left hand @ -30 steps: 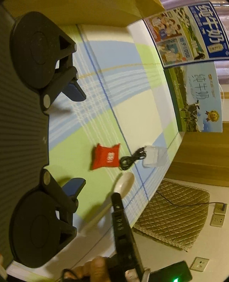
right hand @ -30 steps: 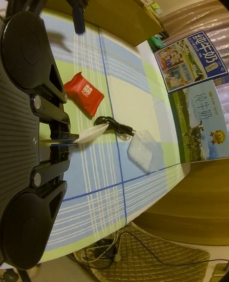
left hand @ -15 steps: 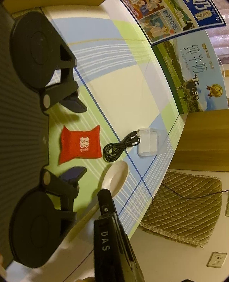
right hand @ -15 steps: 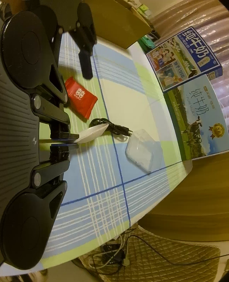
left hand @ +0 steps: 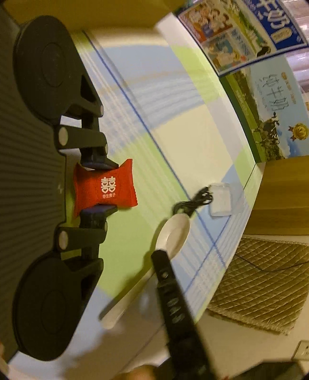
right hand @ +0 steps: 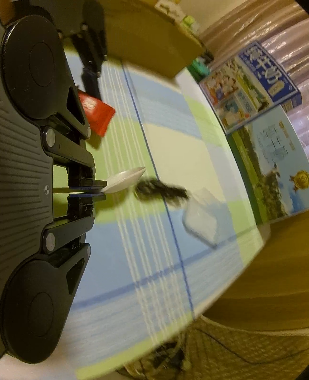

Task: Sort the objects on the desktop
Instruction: 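Close the left gripper on the red packet while the right holds the spoon, then carry the red packet with the left gripper while the right carries the spoon to the cardboard box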

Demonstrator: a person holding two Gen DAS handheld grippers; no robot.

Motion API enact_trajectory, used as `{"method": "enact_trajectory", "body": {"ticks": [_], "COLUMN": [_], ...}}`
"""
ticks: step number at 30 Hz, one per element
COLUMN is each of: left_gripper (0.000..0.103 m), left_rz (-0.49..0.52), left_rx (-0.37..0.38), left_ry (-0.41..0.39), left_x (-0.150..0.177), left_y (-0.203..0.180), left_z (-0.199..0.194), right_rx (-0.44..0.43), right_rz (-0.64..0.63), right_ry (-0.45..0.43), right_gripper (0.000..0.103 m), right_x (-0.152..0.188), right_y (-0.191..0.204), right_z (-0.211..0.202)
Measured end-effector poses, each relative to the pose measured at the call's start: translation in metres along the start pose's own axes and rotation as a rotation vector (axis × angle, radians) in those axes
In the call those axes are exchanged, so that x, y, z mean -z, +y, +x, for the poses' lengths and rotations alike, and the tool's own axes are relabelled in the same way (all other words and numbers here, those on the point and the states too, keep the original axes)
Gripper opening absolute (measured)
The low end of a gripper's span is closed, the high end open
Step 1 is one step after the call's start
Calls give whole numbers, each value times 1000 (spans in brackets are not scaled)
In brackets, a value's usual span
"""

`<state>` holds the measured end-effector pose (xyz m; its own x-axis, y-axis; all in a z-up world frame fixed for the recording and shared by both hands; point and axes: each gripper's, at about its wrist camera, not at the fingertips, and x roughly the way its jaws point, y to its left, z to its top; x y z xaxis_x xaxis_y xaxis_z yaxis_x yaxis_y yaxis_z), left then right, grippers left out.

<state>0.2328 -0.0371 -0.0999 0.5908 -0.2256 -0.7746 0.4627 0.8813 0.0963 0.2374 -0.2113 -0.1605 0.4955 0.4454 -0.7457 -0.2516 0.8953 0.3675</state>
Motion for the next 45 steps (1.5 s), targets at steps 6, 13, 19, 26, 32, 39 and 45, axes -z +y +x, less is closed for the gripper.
{"method": "enact_trajectory", "body": {"ticks": [6, 13, 19, 26, 32, 39, 45], "left_gripper": [25, 25, 25, 25, 25, 25, 25], "left_rz": [-81, -187, -204, -229, -225, -219, -233], "left_rx": [-5, 7, 7, 14, 18, 3, -23], "left_ry": [10, 13, -8, -9, -19, -76, -131], "left_x": [43, 70, 68, 68, 67, 61, 56], "left_y": [10, 15, 18, 20, 19, 12, 8], "left_z": [-52, -68, -68, -67, -73, -98, -126], "right_rx": [-6, 15, 38, 38, 21, 16, 11], "right_rz": [-122, -176, -209, -222, -190, -146, -126], "right_ry": [-2, 5, 7, 0, -18, -91, -126], "right_gripper": [0, 0, 0, 0, 0, 0, 0], "right_x": [23, 62, 75, 80, 83, 77, 78], "right_y": [31, 51, 57, 59, 61, 65, 71], "right_z": [-11, -20, -19, -21, -31, -57, -78]}}
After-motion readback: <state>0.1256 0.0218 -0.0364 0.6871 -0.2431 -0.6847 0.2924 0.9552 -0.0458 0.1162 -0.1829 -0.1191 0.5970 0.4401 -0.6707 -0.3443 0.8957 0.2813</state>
